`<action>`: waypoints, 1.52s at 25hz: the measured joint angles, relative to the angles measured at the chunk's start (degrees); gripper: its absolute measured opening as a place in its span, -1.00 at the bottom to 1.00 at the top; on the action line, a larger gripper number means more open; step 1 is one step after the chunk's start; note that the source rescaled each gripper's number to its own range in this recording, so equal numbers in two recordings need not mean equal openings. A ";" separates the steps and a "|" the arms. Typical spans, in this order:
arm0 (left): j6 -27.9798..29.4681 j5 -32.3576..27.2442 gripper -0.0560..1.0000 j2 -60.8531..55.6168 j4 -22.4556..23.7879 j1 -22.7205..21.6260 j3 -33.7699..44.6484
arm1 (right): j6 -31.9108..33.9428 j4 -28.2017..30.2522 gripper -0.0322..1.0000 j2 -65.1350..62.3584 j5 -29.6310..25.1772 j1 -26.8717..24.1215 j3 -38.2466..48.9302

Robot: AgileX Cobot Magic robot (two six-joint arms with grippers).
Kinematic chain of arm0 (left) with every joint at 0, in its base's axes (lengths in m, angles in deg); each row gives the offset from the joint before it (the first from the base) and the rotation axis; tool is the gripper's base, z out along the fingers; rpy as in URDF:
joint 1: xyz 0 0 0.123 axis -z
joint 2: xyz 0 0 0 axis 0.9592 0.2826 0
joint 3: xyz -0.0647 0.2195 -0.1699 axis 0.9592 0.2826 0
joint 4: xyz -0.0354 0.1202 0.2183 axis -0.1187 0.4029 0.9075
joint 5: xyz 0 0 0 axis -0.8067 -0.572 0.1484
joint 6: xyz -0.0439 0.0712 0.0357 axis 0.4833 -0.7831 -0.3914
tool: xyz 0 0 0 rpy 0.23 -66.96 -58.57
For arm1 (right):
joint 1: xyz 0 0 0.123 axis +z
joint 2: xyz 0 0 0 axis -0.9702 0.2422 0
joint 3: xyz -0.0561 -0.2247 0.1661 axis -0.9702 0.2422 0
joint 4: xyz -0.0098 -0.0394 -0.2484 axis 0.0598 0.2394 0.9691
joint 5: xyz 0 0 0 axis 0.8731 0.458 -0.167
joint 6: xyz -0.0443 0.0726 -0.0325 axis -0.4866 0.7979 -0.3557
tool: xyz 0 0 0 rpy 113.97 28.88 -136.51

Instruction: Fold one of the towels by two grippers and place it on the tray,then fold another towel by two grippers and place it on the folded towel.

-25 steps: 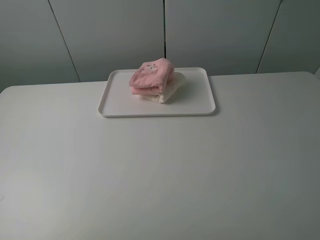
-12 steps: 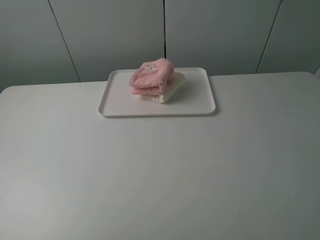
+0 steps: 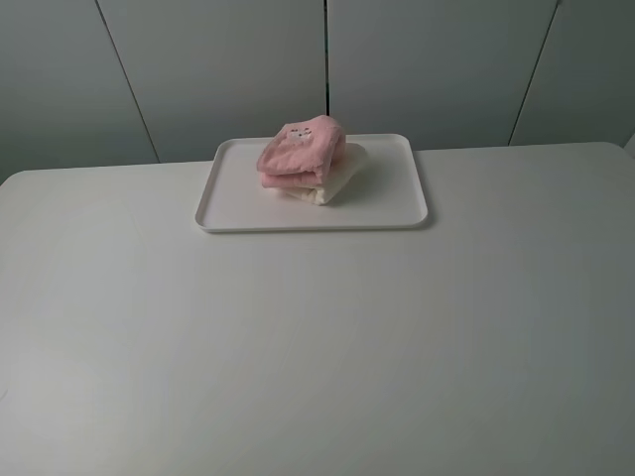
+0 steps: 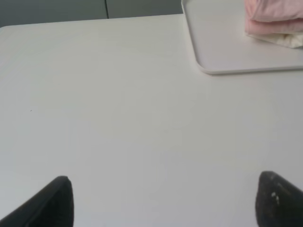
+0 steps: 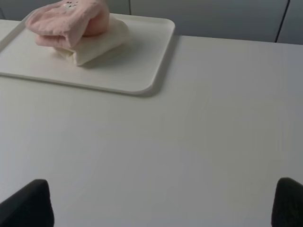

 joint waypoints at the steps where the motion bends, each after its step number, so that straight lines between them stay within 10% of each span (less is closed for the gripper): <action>1: 0.00 0.00 0.98 0.00 0.00 -0.79 0.00 | 0.00 0.11 1.00 0.00 0.00 -0.97 0.00; 7: 0.10 0.00 0.98 0.00 0.00 -5.48 0.00 | 0.00 0.59 1.00 0.00 0.00 -7.39 0.00; 38: 0.10 0.00 0.98 0.00 0.00 -5.53 0.00 | 0.00 0.81 1.00 0.00 0.00 -7.64 0.00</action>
